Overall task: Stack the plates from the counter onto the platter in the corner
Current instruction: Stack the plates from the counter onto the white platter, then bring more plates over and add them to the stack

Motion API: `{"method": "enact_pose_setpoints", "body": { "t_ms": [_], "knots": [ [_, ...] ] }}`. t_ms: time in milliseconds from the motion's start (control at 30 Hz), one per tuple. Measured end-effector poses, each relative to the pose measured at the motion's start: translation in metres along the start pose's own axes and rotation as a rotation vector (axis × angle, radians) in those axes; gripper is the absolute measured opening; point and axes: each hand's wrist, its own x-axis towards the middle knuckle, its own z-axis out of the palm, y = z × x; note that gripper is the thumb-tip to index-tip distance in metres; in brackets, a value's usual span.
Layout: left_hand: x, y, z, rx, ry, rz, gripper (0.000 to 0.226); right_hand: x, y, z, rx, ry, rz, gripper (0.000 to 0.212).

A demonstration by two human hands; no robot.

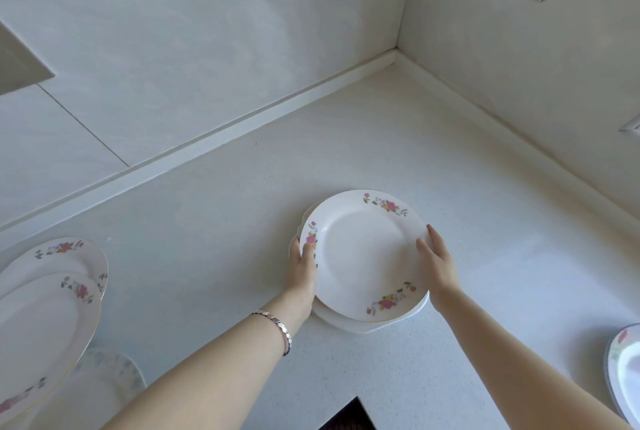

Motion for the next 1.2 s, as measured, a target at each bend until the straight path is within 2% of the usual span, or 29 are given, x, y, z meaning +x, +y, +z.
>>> {"method": "enact_pose_setpoints", "body": {
  "t_ms": [100, 233, 300, 433, 500, 600, 667, 700, 800, 867, 1067, 1200],
  "knots": [
    [-0.001, -0.003, 0.003, -0.036, -0.005, -0.03, 0.055, 0.001, 0.002, 0.0, 0.029, -0.012, 0.012, 0.049],
    [0.004, -0.005, 0.011, 0.15, 0.074, 0.06, 0.058, 0.007, 0.002, -0.002, -0.088, 0.021, -0.025, 0.043],
    [0.005, -0.004, 0.013, 0.171, 0.102, 0.076, 0.057, 0.009, 0.002, -0.001, -0.151, 0.033, -0.039, 0.042],
    [0.004, -0.001, 0.009, 0.154, 0.055, 0.064, 0.057, 0.008, -0.001, 0.0, -0.226, 0.044, -0.086, 0.039],
    [0.004, 0.001, 0.002, 0.186, 0.014, 0.075, 0.052, 0.004, -0.006, 0.004, -0.409, 0.092, -0.144, 0.036],
    [0.0, 0.006, -0.013, 0.25, -0.046, 0.093, 0.036, -0.008, -0.013, 0.022, -0.732, 0.166, -0.347, 0.048],
    [-0.007, 0.01, -0.029, 0.325, -0.043, 0.105, 0.029, -0.016, -0.019, 0.04, -0.862, 0.071, -0.545, 0.044],
    [-0.008, 0.01, -0.04, 0.387, -0.034, 0.119, 0.029, -0.021, -0.024, 0.05, -0.903, -0.039, -0.592, 0.039],
    [-0.013, 0.006, -0.084, 0.509, -0.034, 0.147, 0.018, -0.042, -0.043, 0.086, -1.015, -0.505, -0.534, 0.03],
    [-0.02, 0.002, -0.125, 0.506, 0.024, 0.126, 0.02, -0.061, -0.049, 0.118, -1.11, -0.734, -0.493, 0.027],
    [-0.047, -0.021, -0.273, 0.336, 0.34, 0.079, 0.034, -0.133, -0.032, 0.228, -1.105, -0.933, -0.531, 0.024],
    [-0.066, -0.05, -0.366, 0.204, 0.513, 0.05, 0.034, -0.184, -0.009, 0.305, -0.998, -0.982, -0.379, 0.017]
  ]
}}
